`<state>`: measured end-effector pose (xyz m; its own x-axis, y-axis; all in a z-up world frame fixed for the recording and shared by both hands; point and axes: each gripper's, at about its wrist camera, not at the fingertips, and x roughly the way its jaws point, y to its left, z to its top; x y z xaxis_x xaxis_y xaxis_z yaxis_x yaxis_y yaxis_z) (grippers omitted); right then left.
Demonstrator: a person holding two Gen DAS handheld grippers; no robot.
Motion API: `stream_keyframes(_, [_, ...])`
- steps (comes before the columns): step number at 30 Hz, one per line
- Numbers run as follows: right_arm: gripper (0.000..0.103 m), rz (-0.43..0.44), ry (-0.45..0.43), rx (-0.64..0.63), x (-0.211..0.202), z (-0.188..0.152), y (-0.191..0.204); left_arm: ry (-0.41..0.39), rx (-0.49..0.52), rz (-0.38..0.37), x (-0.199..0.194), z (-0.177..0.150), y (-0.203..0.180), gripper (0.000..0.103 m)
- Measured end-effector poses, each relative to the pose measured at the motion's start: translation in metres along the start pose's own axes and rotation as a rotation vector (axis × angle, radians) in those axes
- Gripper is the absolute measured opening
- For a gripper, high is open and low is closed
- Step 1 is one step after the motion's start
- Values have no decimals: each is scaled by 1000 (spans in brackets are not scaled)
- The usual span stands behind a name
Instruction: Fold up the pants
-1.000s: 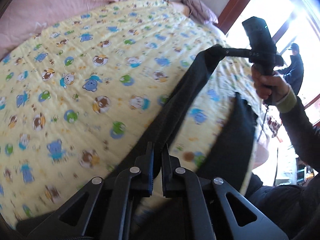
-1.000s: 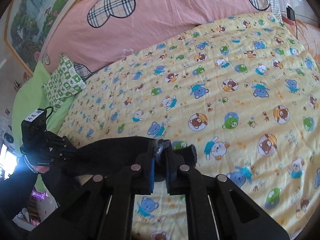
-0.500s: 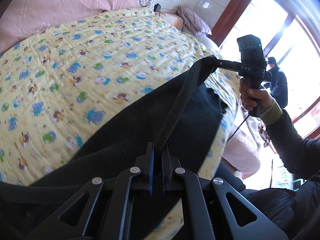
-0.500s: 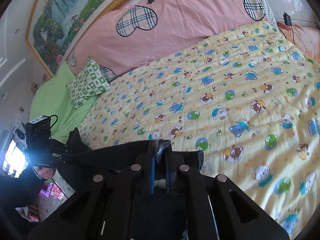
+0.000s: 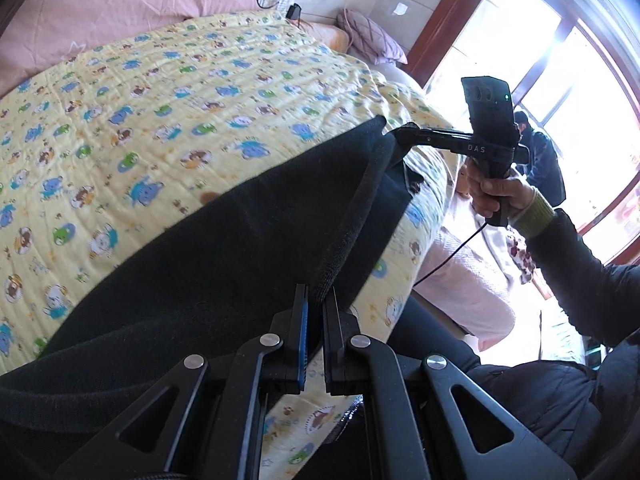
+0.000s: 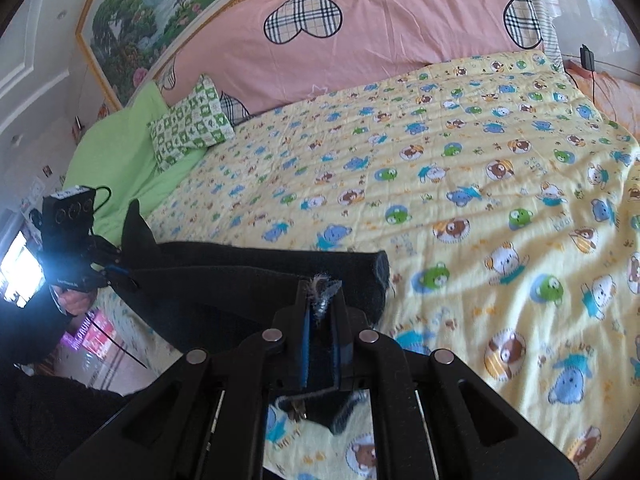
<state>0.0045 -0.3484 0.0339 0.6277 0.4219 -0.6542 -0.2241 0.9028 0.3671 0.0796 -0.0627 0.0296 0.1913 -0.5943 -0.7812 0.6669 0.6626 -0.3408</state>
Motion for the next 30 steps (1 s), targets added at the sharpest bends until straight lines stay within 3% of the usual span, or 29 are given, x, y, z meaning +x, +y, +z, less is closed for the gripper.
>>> stream_keyframes(9, [9, -55, 88, -13, 12, -25, 0, 62, -72, -2, 35, -20, 12, 5])
stream_keyframes(12, [13, -44, 95, 26, 11, -27, -3, 67, -103, -3, 37, -23, 16, 12])
stream_keyframes(14, [19, -46, 95, 48, 6, -29, -1, 57, -118, -6, 34, -25, 16, 24])
stream_keyframes(16, [42, -57, 80, 57, -3, -30, 5, 39, -134, 2, 27, -29, 16, 40])
stream_keyframes(18, [61, -71, 49, 48, -13, -30, 16, 9, -153, 17, 18, -34, 17, 45])
stream_keyframes(25, [61, 1, -82, 20, -29, -17, 57, -76, -258, 46, -13, -58, 23, 47])
stream_keyframes(30, [61, 133, -66, -16, 5, -16, 101, -132, -357, 71, -38, -84, 32, 47])
